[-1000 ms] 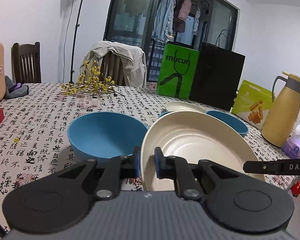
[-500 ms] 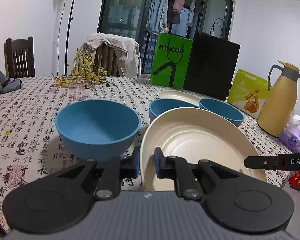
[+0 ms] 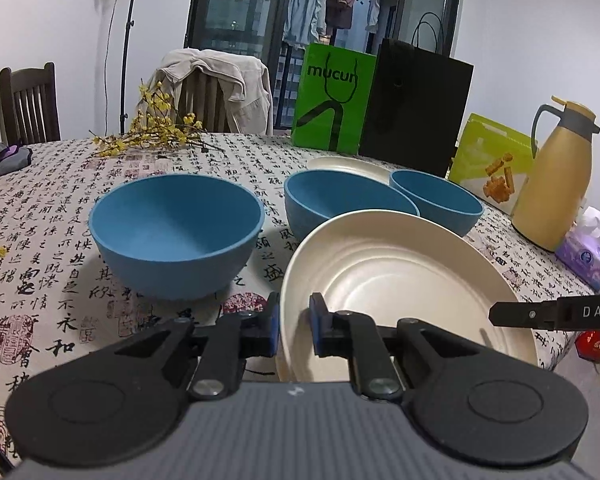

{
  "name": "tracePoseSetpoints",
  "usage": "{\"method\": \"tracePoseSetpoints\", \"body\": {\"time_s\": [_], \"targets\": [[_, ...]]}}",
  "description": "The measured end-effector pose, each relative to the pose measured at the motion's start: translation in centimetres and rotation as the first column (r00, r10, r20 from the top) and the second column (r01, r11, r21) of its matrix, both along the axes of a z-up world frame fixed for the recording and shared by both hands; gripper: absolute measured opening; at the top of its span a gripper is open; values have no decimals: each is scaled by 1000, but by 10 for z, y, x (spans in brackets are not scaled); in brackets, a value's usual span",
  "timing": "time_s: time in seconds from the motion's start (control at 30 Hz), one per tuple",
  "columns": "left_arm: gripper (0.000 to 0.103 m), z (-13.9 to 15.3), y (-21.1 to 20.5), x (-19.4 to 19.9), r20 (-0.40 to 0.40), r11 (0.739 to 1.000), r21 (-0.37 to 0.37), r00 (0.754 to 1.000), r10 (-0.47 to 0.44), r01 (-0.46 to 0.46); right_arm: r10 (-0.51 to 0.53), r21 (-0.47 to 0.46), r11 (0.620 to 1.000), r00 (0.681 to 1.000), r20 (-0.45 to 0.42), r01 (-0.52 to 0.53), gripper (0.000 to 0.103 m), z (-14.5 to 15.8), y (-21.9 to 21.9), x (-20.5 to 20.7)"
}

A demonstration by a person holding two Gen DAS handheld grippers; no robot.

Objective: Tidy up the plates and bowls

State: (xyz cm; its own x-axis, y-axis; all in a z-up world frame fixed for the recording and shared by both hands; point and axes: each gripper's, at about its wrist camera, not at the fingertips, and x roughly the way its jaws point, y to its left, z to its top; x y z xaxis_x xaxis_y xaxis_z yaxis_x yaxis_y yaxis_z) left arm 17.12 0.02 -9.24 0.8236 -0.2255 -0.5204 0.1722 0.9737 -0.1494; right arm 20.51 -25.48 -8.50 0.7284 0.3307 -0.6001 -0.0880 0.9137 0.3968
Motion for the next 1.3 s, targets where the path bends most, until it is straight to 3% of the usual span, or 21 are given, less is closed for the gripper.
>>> {"method": "tracePoseSetpoints", "body": {"time_s": [0.83,1.3], "targets": [[15,-15,-6,9,-55,1000,14,998,-8,9,-2,-36,999,1000,-16,1,19,-10,0,2],[18,-25,-16,13,-43,995,101,999,6,-1,29,-178,984,999,20,-25,19,-15,19,3]]}}
